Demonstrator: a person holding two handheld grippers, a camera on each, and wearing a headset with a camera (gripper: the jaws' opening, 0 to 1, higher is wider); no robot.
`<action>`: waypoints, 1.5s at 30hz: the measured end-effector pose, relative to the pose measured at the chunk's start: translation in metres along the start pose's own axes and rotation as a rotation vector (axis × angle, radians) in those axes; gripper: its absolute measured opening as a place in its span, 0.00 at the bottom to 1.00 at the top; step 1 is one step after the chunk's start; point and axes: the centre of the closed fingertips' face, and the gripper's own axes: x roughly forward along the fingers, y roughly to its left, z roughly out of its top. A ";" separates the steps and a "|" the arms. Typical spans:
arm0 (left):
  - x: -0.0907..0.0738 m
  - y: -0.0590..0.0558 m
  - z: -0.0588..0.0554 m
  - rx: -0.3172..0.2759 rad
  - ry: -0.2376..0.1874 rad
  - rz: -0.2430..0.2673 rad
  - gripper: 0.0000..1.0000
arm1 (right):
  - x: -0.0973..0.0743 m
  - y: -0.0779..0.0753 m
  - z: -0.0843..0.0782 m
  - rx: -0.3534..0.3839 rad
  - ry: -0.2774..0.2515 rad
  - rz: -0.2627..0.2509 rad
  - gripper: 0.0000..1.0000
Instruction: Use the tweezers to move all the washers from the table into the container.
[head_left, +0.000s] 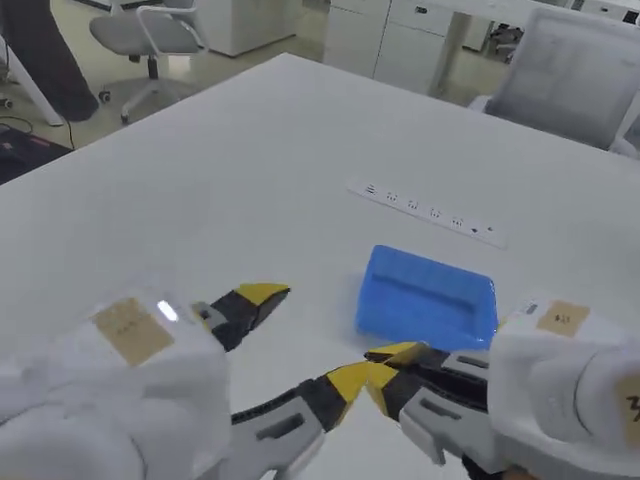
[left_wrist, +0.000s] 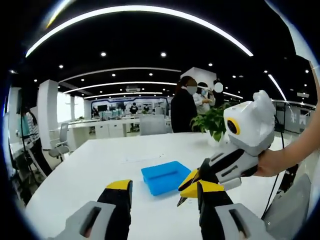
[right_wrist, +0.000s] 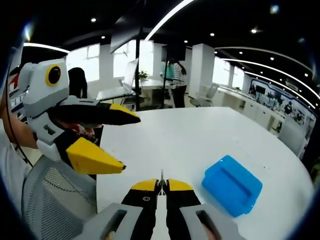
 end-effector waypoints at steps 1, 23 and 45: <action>-0.001 0.003 -0.003 -0.013 -0.001 0.012 0.66 | 0.001 -0.007 -0.005 0.004 0.008 -0.018 0.02; -0.008 0.019 -0.049 -0.002 0.146 0.078 0.90 | 0.010 -0.061 -0.038 0.127 0.038 -0.184 0.03; -0.009 0.020 -0.057 0.018 0.178 0.076 0.91 | 0.025 -0.079 -0.076 0.241 0.095 -0.204 0.04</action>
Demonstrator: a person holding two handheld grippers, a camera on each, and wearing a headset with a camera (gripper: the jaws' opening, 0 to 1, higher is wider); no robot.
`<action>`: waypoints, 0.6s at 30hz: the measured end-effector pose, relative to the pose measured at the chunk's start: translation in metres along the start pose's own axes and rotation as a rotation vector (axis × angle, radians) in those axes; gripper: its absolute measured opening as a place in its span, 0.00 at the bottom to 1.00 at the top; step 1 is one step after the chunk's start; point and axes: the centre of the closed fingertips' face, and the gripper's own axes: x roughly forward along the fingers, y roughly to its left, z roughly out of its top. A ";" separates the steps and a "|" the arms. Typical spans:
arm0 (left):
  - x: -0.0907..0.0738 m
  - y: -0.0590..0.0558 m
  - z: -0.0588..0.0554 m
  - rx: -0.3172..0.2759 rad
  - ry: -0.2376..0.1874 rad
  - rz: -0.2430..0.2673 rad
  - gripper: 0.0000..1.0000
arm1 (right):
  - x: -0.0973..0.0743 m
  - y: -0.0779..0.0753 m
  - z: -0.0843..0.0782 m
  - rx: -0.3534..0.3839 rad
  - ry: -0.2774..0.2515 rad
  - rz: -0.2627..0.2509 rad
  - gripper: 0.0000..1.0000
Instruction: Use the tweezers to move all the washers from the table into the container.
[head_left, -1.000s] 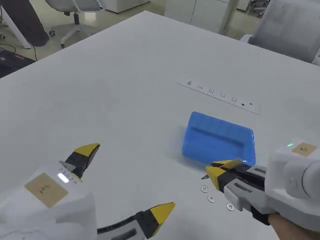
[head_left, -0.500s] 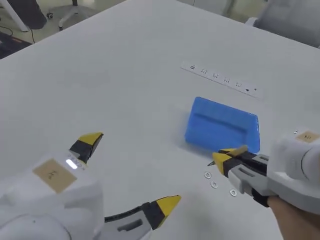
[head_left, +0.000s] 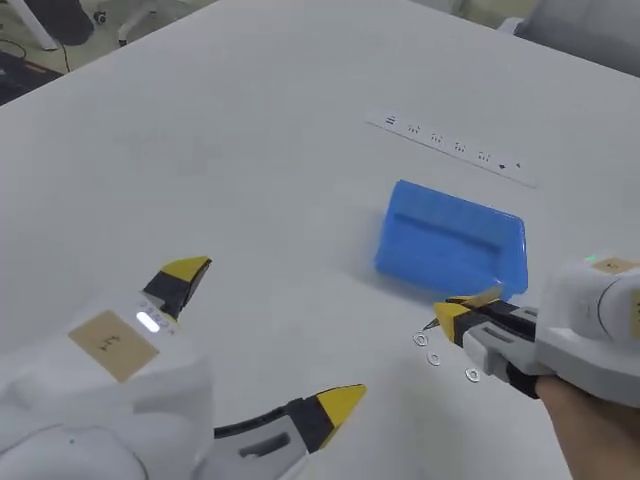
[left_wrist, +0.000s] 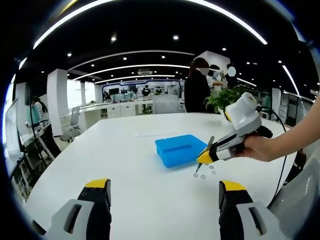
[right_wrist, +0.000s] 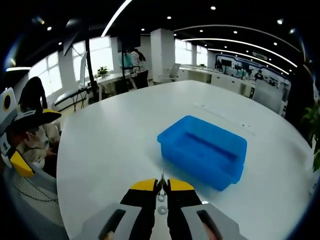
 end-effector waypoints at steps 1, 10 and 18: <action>0.000 0.000 0.000 0.001 0.001 0.001 0.91 | 0.000 0.000 -0.001 -0.002 0.004 -0.001 0.04; 0.001 -0.001 -0.001 0.007 0.012 0.000 0.91 | 0.007 -0.005 -0.007 -0.005 0.035 -0.007 0.04; 0.001 -0.002 0.000 -0.003 0.007 -0.003 0.91 | 0.011 -0.004 -0.008 -0.029 0.062 -0.010 0.03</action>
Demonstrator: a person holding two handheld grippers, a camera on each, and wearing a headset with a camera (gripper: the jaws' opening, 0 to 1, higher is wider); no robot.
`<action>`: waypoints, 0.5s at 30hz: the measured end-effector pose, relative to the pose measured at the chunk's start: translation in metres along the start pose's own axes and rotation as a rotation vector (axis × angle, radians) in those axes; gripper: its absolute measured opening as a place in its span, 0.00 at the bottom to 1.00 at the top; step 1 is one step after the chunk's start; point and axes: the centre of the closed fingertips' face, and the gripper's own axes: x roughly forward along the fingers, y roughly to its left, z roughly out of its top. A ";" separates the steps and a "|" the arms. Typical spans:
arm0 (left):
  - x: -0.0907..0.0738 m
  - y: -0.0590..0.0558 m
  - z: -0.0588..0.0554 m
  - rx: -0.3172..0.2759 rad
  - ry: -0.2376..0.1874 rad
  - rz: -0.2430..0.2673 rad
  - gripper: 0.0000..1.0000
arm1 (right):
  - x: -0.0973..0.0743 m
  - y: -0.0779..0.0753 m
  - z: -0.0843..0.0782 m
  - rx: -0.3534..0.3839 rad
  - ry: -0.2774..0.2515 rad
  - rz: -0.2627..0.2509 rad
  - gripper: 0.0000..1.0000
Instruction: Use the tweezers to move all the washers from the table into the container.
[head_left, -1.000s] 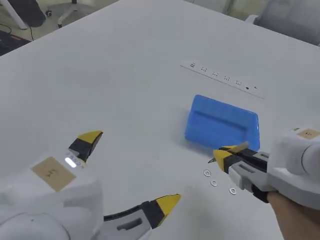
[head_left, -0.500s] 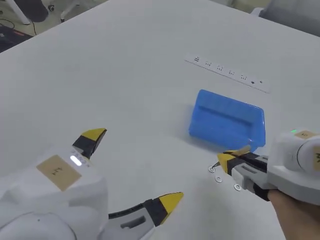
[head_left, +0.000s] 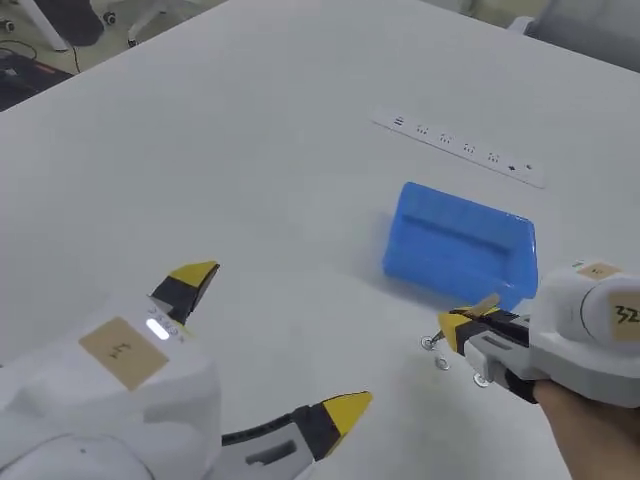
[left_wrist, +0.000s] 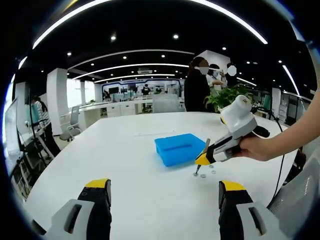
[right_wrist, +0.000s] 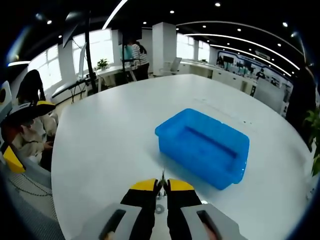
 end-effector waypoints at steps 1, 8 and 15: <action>0.000 0.000 0.000 0.001 0.002 0.001 0.91 | 0.000 0.001 0.000 -0.005 0.007 0.005 0.03; 0.000 0.001 0.000 0.012 0.004 0.009 0.91 | 0.002 0.004 0.002 -0.039 0.036 0.003 0.02; 0.001 0.000 0.000 -0.005 0.000 0.005 0.97 | -0.003 0.006 0.008 -0.019 0.047 0.026 0.02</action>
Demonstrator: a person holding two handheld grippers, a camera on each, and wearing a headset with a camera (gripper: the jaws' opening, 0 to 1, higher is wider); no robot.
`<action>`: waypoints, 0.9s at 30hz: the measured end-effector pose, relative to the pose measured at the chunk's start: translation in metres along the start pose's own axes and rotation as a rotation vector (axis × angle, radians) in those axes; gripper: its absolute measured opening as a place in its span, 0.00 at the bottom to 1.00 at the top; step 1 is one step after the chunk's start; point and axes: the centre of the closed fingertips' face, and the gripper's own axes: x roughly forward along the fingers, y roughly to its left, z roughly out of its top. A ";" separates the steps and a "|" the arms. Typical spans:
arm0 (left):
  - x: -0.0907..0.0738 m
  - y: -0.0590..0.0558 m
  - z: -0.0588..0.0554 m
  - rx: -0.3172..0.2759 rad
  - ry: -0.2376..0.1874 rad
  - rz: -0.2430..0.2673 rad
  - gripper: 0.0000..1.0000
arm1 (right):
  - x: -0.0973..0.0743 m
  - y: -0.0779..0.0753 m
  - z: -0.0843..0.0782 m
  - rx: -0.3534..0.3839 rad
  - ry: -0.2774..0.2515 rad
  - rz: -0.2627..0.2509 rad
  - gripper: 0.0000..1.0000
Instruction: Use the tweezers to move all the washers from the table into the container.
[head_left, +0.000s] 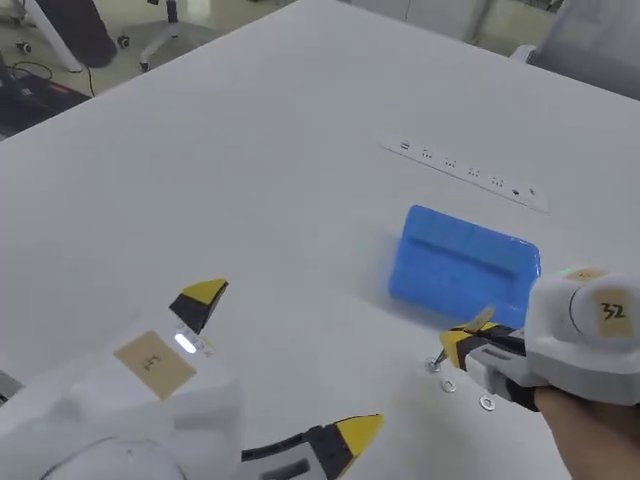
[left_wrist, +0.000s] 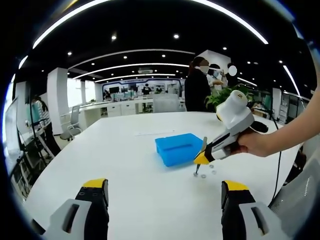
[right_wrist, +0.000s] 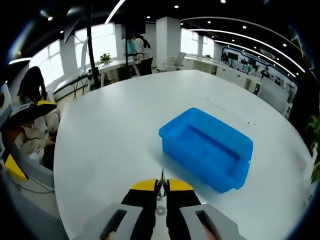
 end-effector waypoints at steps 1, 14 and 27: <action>0.000 0.000 0.000 -0.002 -0.003 0.000 0.97 | -0.002 0.000 0.002 -0.001 -0.003 0.001 0.02; -0.003 0.003 0.009 -0.033 -0.054 0.006 0.99 | -0.022 -0.012 0.066 -0.056 -0.106 -0.014 0.02; -0.001 0.002 0.004 -0.029 -0.029 0.001 0.99 | -0.005 -0.046 0.110 -0.065 -0.196 -0.102 0.02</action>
